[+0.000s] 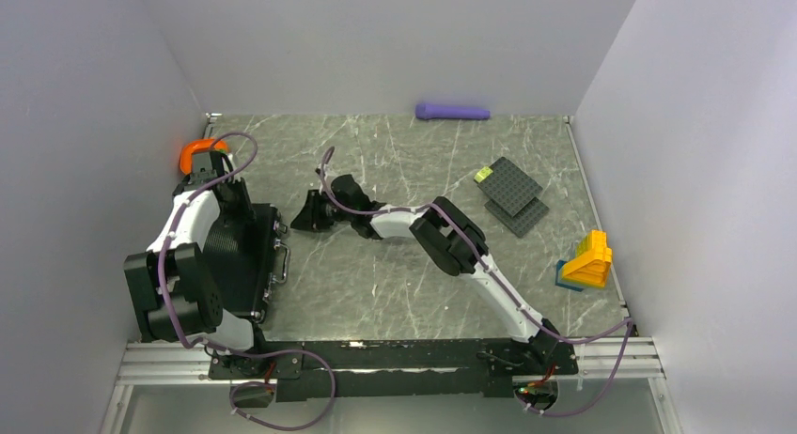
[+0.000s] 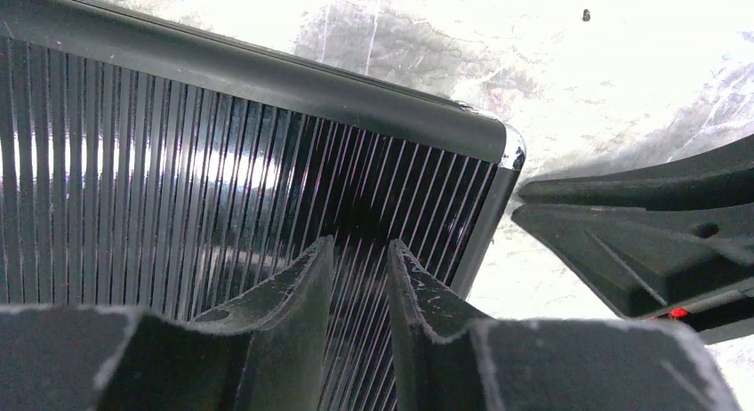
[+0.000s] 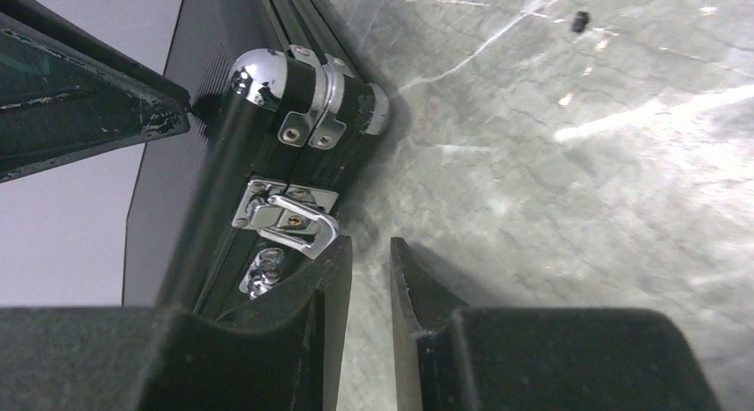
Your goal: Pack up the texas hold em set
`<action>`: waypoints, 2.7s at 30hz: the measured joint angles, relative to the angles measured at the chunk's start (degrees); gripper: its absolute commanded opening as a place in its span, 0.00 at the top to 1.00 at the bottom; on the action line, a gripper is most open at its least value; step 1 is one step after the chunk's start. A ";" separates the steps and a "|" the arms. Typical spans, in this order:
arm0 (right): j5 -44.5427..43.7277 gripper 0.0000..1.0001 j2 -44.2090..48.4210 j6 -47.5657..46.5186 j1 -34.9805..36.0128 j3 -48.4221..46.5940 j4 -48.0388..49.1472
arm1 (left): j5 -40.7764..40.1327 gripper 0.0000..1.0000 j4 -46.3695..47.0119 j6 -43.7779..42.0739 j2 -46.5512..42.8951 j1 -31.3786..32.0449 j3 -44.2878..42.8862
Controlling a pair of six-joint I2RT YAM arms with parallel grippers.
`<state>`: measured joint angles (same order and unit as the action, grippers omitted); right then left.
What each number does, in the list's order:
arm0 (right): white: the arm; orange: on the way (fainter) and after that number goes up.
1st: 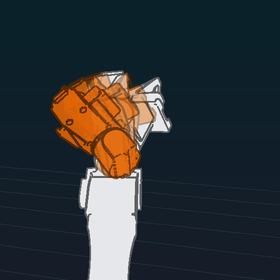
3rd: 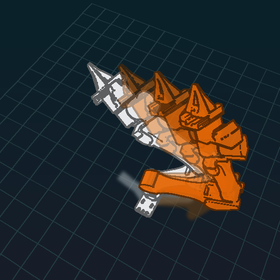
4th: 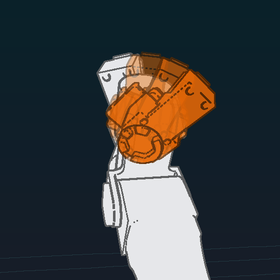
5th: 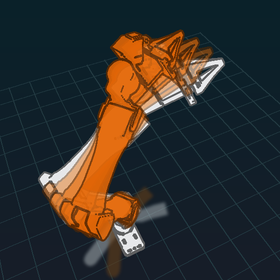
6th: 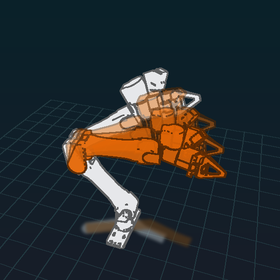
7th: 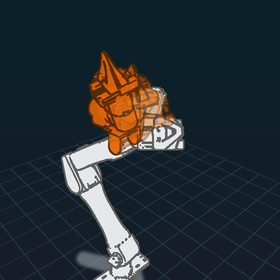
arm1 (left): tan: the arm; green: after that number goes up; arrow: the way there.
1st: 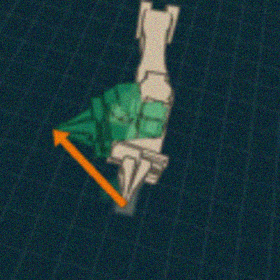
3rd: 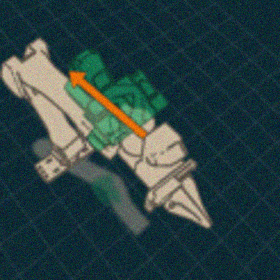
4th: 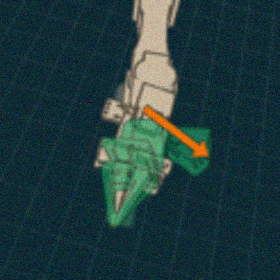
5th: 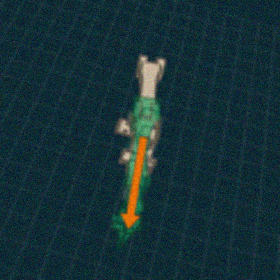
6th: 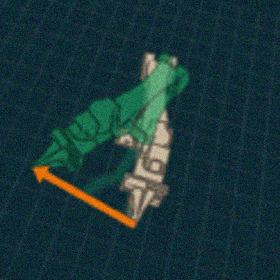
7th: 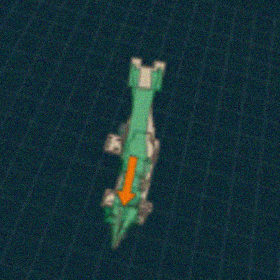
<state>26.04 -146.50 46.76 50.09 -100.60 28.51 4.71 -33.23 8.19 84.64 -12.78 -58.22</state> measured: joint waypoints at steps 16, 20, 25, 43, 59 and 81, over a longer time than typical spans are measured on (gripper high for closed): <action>2.21 0.75 -2.36 -2.16 1.88 -7.45 -5.44 | 0.26 0.67 -0.04 0.00 0.09 0.22 -0.11; 2.84 0.74 -2.93 -2.01 1.88 -7.65 -5.70 | 0.48 0.67 -0.09 0.00 0.13 0.48 -0.20; 2.47 0.73 -2.51 -3.26 2.03 -6.67 -5.75 | 0.48 0.67 -0.11 0.00 0.17 0.48 -0.22; -1.42 0.70 22.53 -10.95 2.80 16.39 -9.25 | 0.09 0.63 -0.39 0.44 -9.40 3.63 2.60; 1.46 0.70 27.98 -5.03 13.86 24.00 -4.55 | -3.43 0.61 -2.54 4.00 -28.13 0.33 14.75; 2.51 0.71 17.09 -5.35 16.96 11.43 -9.16 | -4.15 0.60 -1.99 4.15 -33.18 -1.92 14.82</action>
<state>28.56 -129.40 41.41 67.05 -89.17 19.35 0.56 -35.22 12.34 51.46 -14.70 -43.40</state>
